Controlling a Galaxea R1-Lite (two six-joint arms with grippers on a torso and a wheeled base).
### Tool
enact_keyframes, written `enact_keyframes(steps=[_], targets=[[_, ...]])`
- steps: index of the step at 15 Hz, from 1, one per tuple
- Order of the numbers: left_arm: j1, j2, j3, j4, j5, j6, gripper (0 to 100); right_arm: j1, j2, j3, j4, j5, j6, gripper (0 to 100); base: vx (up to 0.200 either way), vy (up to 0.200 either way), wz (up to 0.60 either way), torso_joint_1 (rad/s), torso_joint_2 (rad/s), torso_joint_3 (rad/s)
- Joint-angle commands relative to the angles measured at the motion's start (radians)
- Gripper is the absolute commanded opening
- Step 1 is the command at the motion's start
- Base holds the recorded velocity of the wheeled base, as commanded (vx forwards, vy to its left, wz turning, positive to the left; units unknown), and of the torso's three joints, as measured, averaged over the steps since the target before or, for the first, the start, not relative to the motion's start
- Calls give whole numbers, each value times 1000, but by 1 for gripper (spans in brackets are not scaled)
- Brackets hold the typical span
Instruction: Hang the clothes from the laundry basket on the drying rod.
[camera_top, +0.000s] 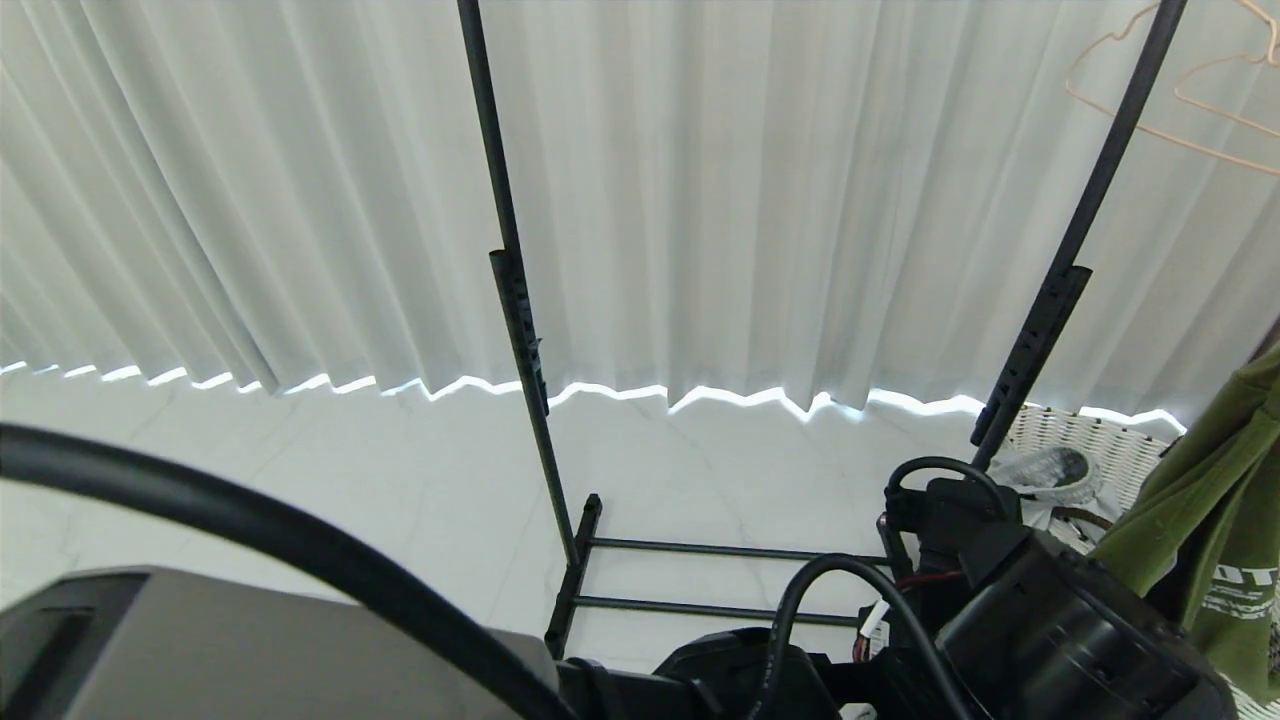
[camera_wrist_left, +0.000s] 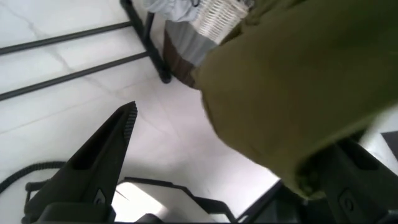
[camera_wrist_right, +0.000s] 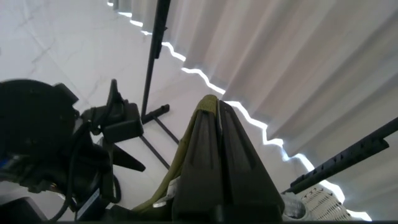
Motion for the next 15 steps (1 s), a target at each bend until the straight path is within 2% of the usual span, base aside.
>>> enact_keyframes(steps=[1,5,6,8,9,11,13,15], targets=[[5,29,0,0,7,1,100,1,-9,0,0,0,-1,0,0,0,0,0,0,0],[7,56,5,0,8,3,100,1,-23,-3,8,-1,-7,0,0,0,0,0,0,0],[7,55,8,0,8,3,0,1,-30,-3,9,-3,-7,0,0,0,0,0,0,0],[5,42,28,0,31,1,0,1,-34,0,11,-6,-6,0,0,0,0,0,0,0],[1,21,51,2,70,6,0,1,-30,3,11,-6,-6,0,0,0,0,0,0,0],[-18,-68,166,3,163,41,0,-1,-9,10,6,-6,-6,0,0,0,0,0,0,0],[-30,-258,324,2,194,81,0,-1,6,20,6,-7,-6,0,0,0,0,0,0,0],[-42,-476,390,42,185,92,0,-1,20,30,3,-7,-6,0,0,0,0,0,0,0]])
